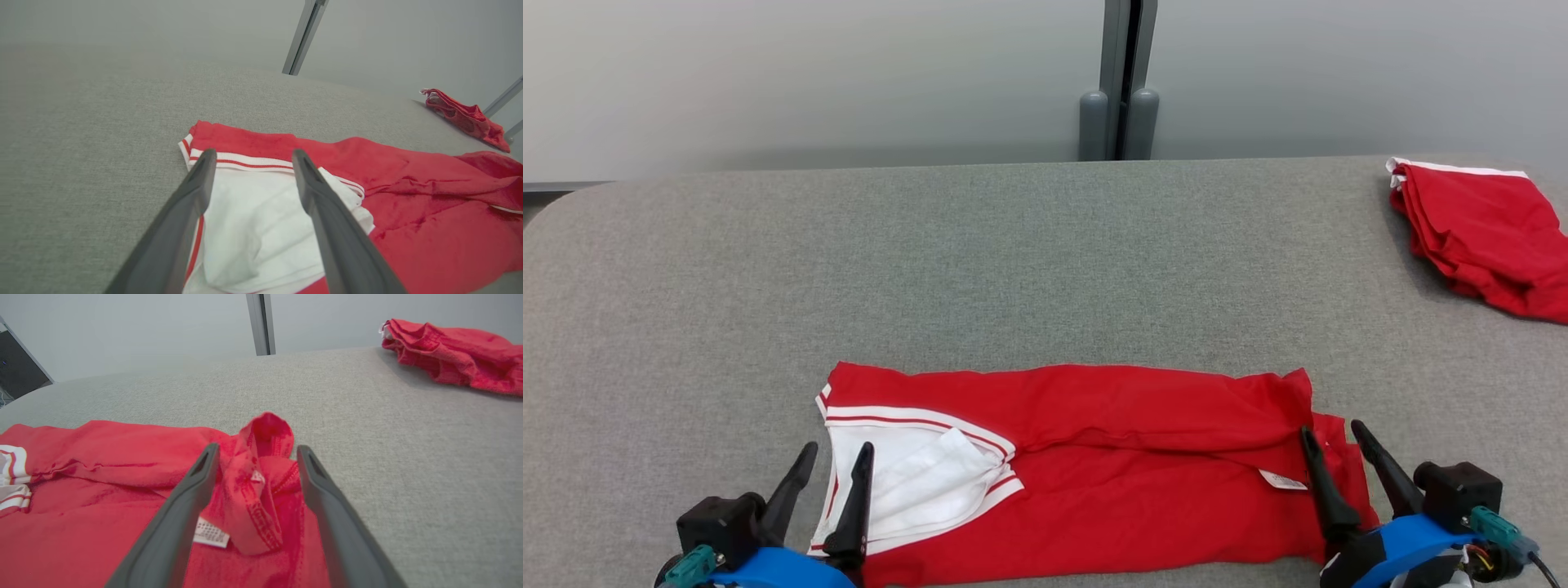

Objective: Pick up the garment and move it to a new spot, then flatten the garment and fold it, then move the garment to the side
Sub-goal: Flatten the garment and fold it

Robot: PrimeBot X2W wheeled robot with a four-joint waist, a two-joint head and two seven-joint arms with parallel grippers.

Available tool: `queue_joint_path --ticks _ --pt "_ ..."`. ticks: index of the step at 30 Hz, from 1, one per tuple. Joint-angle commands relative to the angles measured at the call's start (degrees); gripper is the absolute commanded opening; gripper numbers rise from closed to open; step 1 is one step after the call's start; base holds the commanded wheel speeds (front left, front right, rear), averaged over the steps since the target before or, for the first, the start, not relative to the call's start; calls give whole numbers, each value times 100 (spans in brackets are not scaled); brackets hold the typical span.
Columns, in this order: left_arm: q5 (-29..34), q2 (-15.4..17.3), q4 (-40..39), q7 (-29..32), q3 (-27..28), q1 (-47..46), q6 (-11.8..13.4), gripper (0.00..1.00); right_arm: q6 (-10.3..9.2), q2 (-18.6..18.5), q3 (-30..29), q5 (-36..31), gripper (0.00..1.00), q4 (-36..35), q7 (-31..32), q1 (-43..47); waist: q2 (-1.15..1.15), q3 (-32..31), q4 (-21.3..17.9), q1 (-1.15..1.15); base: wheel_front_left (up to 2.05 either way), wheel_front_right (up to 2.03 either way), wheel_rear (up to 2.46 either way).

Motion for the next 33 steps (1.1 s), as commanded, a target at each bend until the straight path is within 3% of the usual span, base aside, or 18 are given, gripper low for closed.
queue_joint_path --ticks 1,7,14,21,33 --pt "105 -34 -53 -25 100 66 20 100 1 -4 -39 -57 100 -77 -24 87 1 -13 -8 0 0 0 0" --pt "1301 -497 -473 -25 1173 359 139 100 1 -57 -238 -49 100 -326 -22 -3 1 -45 12 0 0 0 0" --pt "2553 -1225 -761 -25 2295 630 77 100 1 28 -355 -202 100 115 225 -464 1 -39 59 0 0 0 0" --pt "3476 -1727 -683 -25 2860 763 -69 100 1 131 -470 -459 100 767 662 -658 1 1 117 0 0 0 0" --pt "4092 -2207 -453 -25 3412 735 -476 100 2 315 -340 -463 100 1506 1120 -588 1 79 71 0 0 0 0"
